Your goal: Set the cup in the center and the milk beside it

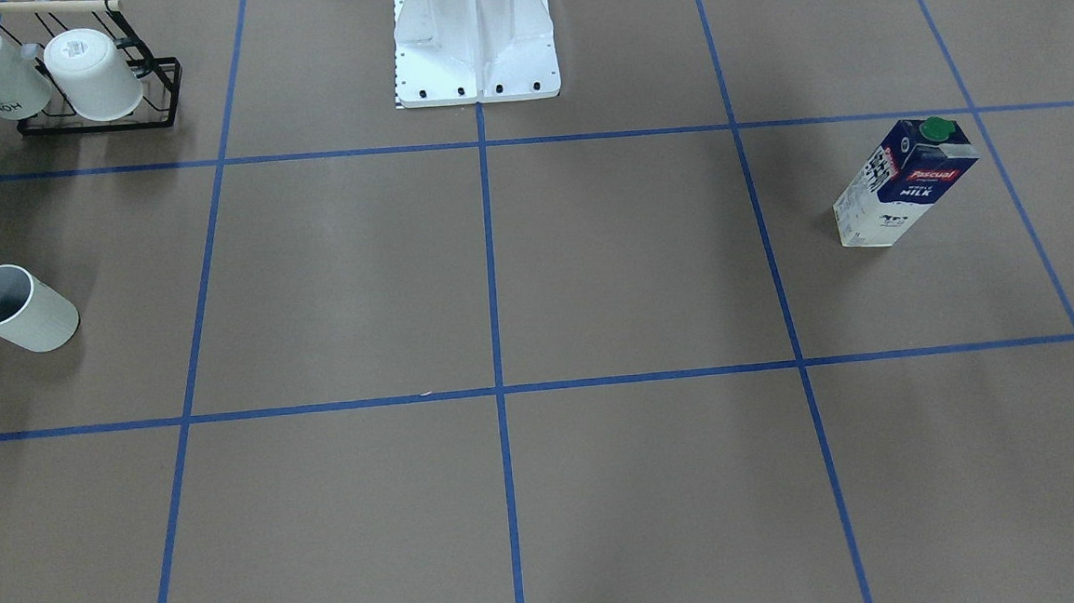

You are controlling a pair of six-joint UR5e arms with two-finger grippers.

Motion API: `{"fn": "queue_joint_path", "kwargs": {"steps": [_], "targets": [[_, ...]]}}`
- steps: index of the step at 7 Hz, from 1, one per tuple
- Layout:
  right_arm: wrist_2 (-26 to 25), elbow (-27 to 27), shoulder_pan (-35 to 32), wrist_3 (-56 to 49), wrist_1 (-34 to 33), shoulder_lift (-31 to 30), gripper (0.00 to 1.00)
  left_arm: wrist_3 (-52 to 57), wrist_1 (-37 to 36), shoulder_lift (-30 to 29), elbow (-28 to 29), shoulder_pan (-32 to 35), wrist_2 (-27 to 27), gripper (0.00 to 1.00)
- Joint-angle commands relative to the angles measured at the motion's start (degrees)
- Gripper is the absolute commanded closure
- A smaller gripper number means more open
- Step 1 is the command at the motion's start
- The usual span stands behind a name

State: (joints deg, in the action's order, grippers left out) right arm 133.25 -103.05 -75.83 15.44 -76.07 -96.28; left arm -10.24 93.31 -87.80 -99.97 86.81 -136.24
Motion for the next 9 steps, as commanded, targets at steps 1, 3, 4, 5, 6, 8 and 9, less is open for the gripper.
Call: {"fn": "queue_joint_path", "kwargs": {"steps": [1,3,4,5,6,8,9], "targets": [[-2.45,3.44,7.76,1.88,4.49,3.19,0.0,-0.04,0.03,-0.18,0.03,-0.06,0.01,0.02],[-2.99,6.36,8.06,-4.06,14.5,0.33,0.0,-0.13,0.03,-0.53,0.56,-0.06,0.01,0.02],[-3.17,7.5,8.06,-6.8,15.33,0.13,0.0,-0.13,0.03,-0.53,0.47,-0.06,0.01,0.02],[-3.26,9.16,8.15,-7.52,15.51,0.83,0.0,-0.13,0.03,-0.62,0.3,-0.06,0.01,0.02],[-3.17,9.27,8.59,-6.92,15.51,1.1,0.0,-0.13,0.03,-0.53,0.3,-0.06,0.01,0.02],[-3.26,9.88,9.55,-6.65,15.42,2.59,0.0,-0.13,0.03,-0.53,0.21,-0.06,0.01,0.02],[-3.26,10.67,10.08,-6.65,15.51,2.85,0.26,-0.22,0.03,-0.53,-0.14,-0.06,-0.08,0.02]]}}
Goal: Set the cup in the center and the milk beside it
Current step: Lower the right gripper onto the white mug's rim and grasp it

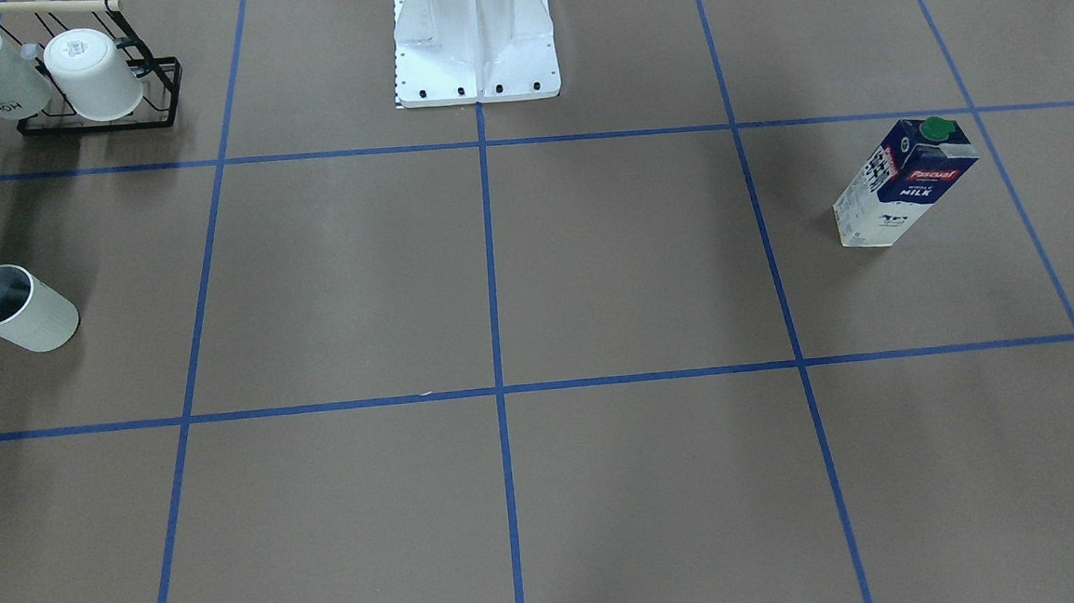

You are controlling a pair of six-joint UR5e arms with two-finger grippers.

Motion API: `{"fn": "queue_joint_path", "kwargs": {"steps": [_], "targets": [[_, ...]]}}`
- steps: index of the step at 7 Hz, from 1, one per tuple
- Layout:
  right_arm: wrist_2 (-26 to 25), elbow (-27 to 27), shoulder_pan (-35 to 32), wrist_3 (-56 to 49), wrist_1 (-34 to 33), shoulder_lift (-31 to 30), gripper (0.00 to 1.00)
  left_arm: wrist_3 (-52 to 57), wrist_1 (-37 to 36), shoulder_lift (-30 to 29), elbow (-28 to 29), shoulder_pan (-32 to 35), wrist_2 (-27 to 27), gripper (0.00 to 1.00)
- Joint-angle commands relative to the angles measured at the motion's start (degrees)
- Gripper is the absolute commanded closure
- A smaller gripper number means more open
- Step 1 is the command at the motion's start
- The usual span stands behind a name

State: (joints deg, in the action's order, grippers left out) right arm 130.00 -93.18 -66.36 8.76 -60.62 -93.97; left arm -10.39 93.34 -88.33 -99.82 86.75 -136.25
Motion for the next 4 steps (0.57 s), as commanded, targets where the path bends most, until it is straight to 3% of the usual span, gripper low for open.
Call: {"fn": "queue_joint_path", "kwargs": {"steps": [1,2,4], "targets": [[0.16,0.81,0.7,0.03,0.07,0.45,0.79,-0.07,0.0,0.0,-0.38,0.0,-0.07,0.02],[0.34,0.72,0.79,0.12,0.07,0.54,1.0,-0.15,0.09,0.0,-0.38,0.0,-0.07,0.02],[0.69,-1.28,0.88,0.38,-0.11,1.59,1.0,-0.16,0.09,0.0,-0.47,0.0,-0.16,0.02]]}}
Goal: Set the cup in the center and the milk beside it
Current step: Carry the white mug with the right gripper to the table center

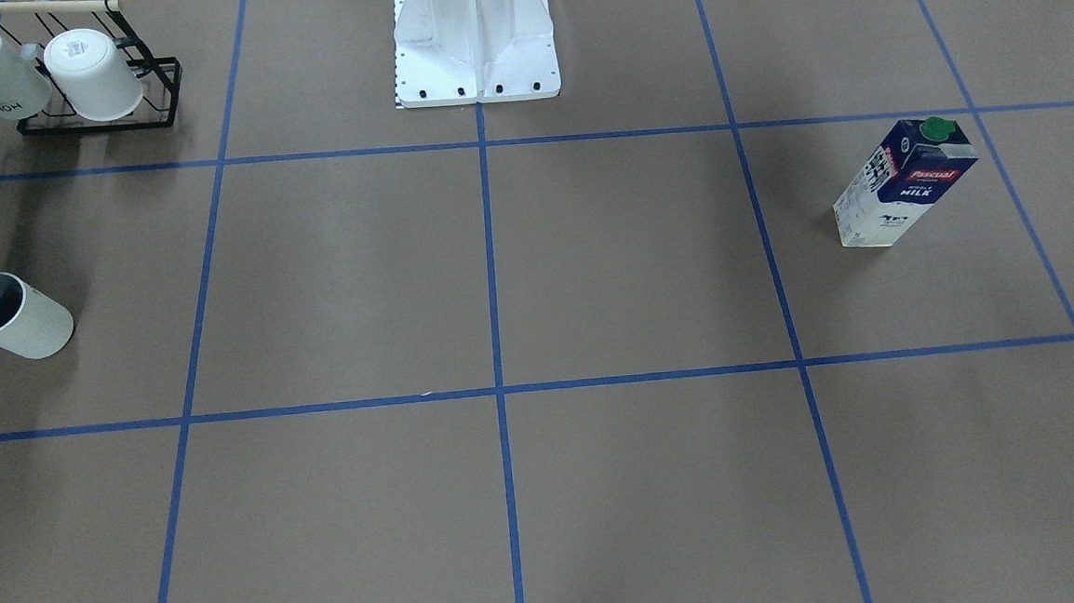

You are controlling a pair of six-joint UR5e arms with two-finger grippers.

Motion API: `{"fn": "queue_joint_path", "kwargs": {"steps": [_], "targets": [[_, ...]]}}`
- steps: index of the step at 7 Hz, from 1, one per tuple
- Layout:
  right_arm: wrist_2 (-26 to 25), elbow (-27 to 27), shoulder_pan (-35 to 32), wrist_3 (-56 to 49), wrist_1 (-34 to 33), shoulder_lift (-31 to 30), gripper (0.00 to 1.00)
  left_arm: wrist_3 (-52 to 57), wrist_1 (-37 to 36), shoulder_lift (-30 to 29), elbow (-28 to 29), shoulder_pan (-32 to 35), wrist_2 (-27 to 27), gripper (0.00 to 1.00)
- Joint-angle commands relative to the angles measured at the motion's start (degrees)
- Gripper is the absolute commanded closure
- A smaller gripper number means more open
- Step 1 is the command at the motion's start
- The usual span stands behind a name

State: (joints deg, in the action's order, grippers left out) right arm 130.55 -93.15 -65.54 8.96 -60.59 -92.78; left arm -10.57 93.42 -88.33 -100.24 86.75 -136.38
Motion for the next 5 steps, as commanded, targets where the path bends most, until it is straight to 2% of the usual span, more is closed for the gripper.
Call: {"fn": "queue_joint_path", "kwargs": {"steps": [1,2,3,4,5], "targets": [[0.32,-4.55,-0.03,3.05,-0.75,0.32,1.0,0.02,0.01,0.0,-0.04,0.0,-0.03,0.02],[0.67,-8.15,1.63,9.17,-0.75,0.75,1.0,0.02,0.01,0.0,-0.04,0.0,-0.03,0.02],[0.15,-10.53,5.73,17.5,-0.75,3.8,1.0,0.2,0.1,0.0,-0.04,0.0,-0.03,0.02],[-2.64,-10.38,12.47,25.93,-0.84,9.05,1.0,0.29,0.1,0.0,0.04,0.0,-0.03,0.02],[-8.85,-10.12,18.72,33.5,-5.45,16.76,1.0,0.29,0.1,0.0,0.13,0.0,-0.03,0.02]]}}
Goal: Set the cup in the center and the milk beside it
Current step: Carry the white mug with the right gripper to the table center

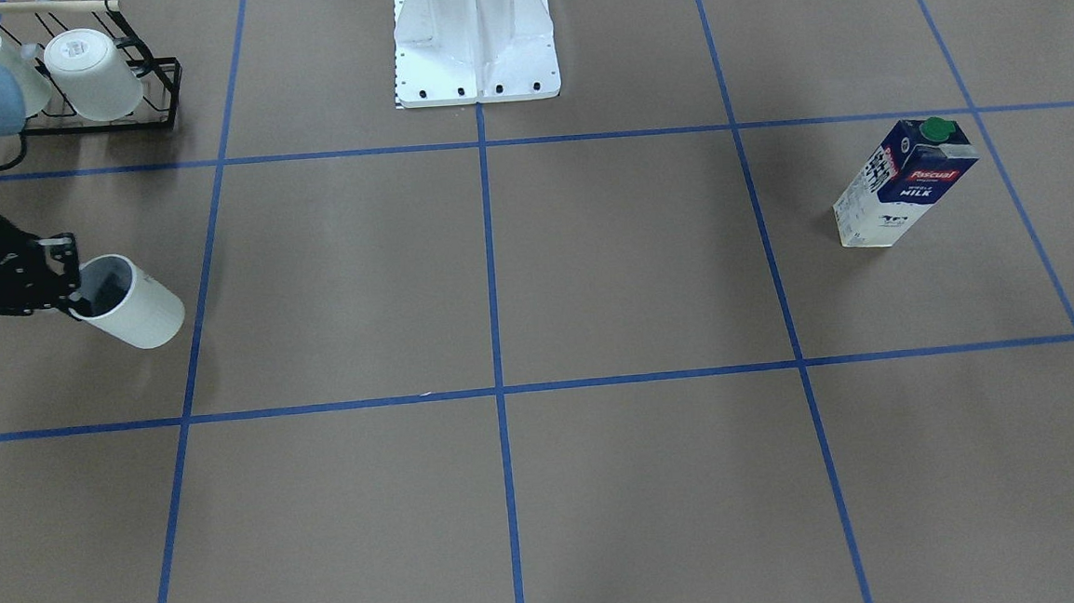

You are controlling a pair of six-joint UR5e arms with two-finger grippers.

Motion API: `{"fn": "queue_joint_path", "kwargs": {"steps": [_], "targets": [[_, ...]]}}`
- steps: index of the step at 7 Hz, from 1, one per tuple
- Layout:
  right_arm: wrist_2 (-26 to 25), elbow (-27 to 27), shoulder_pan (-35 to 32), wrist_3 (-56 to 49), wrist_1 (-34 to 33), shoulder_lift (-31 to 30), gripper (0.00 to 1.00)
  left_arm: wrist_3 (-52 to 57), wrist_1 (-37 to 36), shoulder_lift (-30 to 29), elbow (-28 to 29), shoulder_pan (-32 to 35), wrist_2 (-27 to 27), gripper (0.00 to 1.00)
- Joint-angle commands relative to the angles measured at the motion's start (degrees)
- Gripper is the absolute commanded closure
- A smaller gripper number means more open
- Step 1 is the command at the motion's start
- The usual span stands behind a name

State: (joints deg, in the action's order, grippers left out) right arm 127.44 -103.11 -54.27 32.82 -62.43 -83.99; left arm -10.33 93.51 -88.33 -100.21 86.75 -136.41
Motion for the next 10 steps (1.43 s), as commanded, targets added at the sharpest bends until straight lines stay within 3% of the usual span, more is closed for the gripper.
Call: {"fn": "queue_joint_path", "kwargs": {"steps": [1,2,3,5,7,10], "targets": [[-9.62,-0.16,10.29,11.81,-17.58,19.8,1.0,0.14,0.01,0.0,0.19,0.0,0.09,0.02],[-12.1,0.1,12.85,12.26,-29.73,28.62,1.0,0.14,0.01,0.0,0.19,0.0,0.0,0.02],[-16.04,2.28,16.35,15.66,-30.46,31.32,1.0,0.14,0.01,0.0,0.27,-0.09,0.0,0.02],[-16.52,9.48,18.4,17.8,-29.95,36.78,1.0,0.23,0.01,0.0,0.28,-0.09,0.0,0.02],[-16.52,14.76,19.19,20.52,-22.06,36.88,1.0,0.05,0.01,0.0,-0.07,-0.09,0.0,0.02],[-16.34,16.54,20.69,21.92,-21.85,38.71,1.0,0.14,0.01,0.0,-0.08,-0.18,0.0,0.02]]}}
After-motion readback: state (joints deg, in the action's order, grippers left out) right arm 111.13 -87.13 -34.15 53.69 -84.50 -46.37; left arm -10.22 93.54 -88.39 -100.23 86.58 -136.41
